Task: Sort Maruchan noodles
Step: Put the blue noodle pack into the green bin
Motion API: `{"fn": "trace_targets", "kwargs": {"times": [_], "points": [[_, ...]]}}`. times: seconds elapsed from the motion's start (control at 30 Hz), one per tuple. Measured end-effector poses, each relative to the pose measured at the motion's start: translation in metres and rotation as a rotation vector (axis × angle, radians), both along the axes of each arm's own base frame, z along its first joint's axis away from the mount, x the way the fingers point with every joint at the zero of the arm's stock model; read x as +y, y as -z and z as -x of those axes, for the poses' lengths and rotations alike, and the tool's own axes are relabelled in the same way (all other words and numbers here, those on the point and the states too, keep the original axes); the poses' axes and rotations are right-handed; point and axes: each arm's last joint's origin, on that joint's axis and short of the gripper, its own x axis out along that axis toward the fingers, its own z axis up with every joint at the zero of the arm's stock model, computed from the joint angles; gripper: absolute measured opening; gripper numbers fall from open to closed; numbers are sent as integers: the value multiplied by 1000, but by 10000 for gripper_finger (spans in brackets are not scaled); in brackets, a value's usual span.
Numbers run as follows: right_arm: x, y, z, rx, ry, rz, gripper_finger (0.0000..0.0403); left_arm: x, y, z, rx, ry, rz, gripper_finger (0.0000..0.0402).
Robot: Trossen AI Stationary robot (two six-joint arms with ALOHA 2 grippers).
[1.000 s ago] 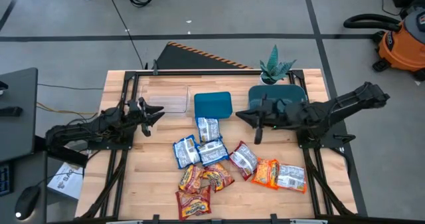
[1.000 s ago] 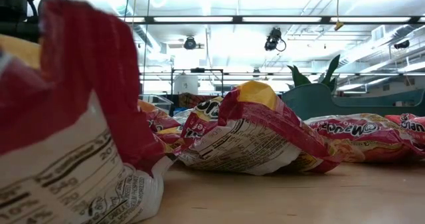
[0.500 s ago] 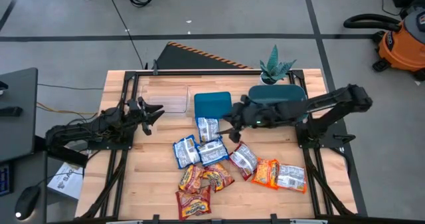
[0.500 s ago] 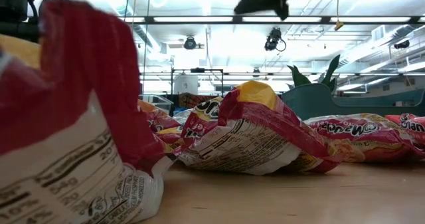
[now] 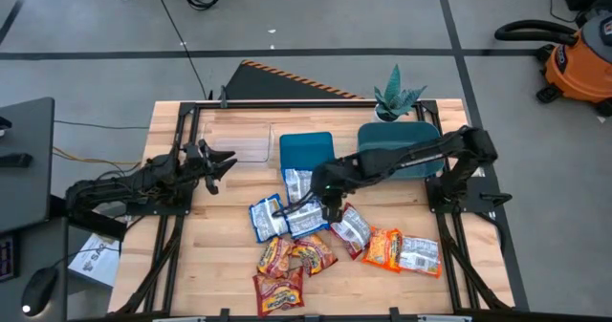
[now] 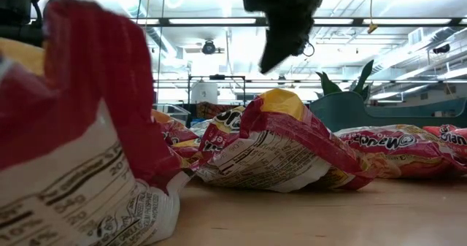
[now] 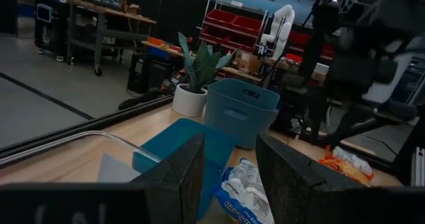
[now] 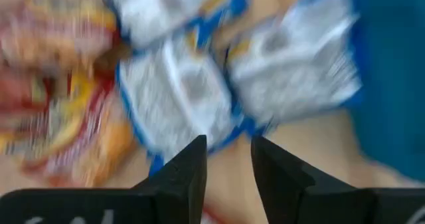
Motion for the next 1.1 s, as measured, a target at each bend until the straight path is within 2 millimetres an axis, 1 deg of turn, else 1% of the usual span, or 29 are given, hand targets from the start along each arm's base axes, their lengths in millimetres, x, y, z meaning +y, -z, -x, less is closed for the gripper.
{"fn": "trace_targets", "kwargs": {"times": [0.17, 0.3, 0.43, 0.5, 0.63, 0.7, 0.8, 0.97, 1.03, 1.1], "points": [[5, 13, -5, 168, 11, -70, 126, 1, -1, 0, -5, -25, -19, 142], [12, 28, 0, 322, 38, -62, 126, 2, -6, 2, -14, -106, -96, 142], [18, 39, 2, 394, 50, -29, 126, 4, -11, 3, -32, -173, -164, 142], [19, 41, -1, 374, 61, 23, 126, 4, -13, 4, -46, -188, -181, 142], [15, 47, -12, 275, 122, 147, 127, 4, -14, 4, -60, -190, -182, 142], [10, 47, -18, 228, 140, 157, 128, 4, -14, 4, -59, -190, -182, 142], [-4, 47, -26, 178, 167, 121, 128, 4, -14, 4, -56, -189, -177, 142], [-35, 44, -37, 87, 238, 88, 134, 4, -11, 3, -55, -165, -121, 142], [-44, 43, -40, 54, 235, 97, 138, 3, -9, 3, -49, -140, -87, 142], [-48, 42, -43, 24, 201, 117, 141, 2, -6, 2, -38, -105, -61, 142]]}}
